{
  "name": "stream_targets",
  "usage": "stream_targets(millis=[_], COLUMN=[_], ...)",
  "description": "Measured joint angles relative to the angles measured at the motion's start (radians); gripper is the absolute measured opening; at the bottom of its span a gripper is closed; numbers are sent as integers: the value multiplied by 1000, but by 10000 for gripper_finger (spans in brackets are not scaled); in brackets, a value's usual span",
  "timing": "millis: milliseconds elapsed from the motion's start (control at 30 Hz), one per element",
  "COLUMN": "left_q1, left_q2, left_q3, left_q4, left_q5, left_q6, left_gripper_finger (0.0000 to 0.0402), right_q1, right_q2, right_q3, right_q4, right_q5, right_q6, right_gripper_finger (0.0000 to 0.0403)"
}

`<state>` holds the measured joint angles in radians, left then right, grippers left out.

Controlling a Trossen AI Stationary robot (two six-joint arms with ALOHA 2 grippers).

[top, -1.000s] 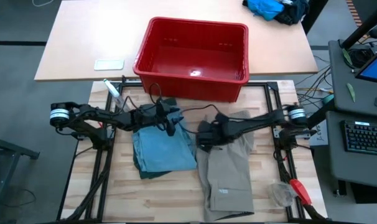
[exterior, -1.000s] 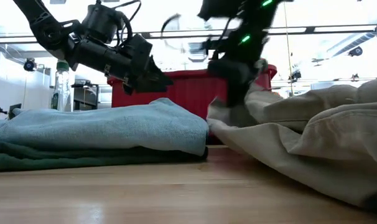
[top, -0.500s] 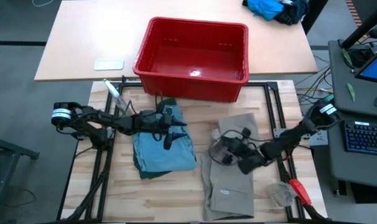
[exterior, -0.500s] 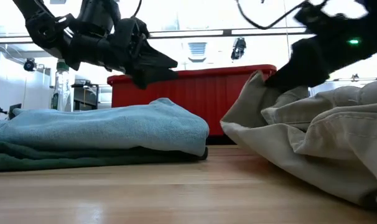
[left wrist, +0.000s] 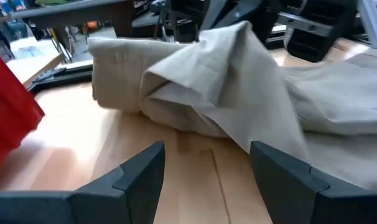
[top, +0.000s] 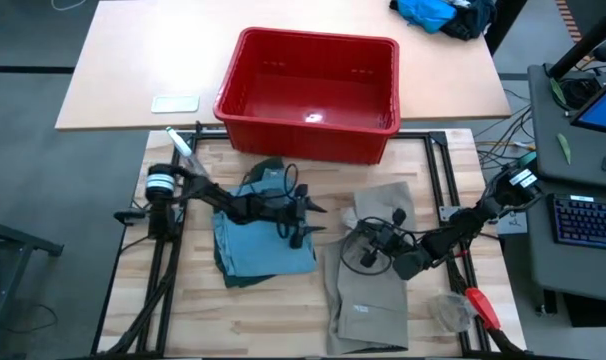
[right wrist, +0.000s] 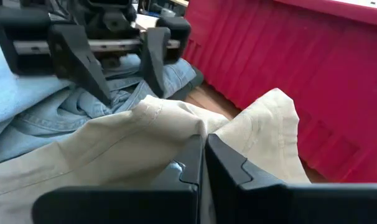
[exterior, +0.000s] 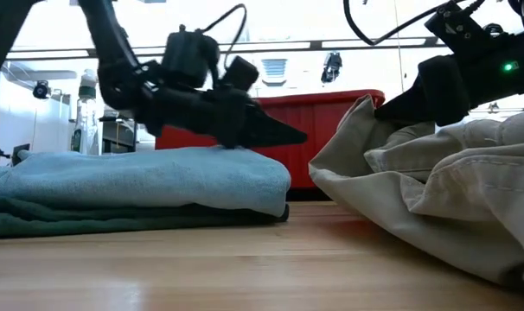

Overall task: Fold Laundry from Bin
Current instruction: Fold the light brown shorts

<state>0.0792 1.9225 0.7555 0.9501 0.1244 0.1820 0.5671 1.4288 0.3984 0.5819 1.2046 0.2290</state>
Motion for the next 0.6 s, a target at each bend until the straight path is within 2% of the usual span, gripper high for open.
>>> stream_targets(millis=[367, 500, 600], left_q1=[-1, -2, -4], left_q2=[147, 163, 163], left_q3=[187, 213, 221], left_q4=[0, -1, 3], left_q5=[3, 86, 95], left_q6=[12, 11, 12], left_gripper_finger=[219, 211, 198], right_q1=[0, -1, -1], right_q2=[0, 0, 0], right_q3=[3, 3, 3], right_q4=[0, 0, 0], right_q5=[-3, -3, -3], right_q6=[7, 7, 7], right_gripper_finger=[9, 9, 9])
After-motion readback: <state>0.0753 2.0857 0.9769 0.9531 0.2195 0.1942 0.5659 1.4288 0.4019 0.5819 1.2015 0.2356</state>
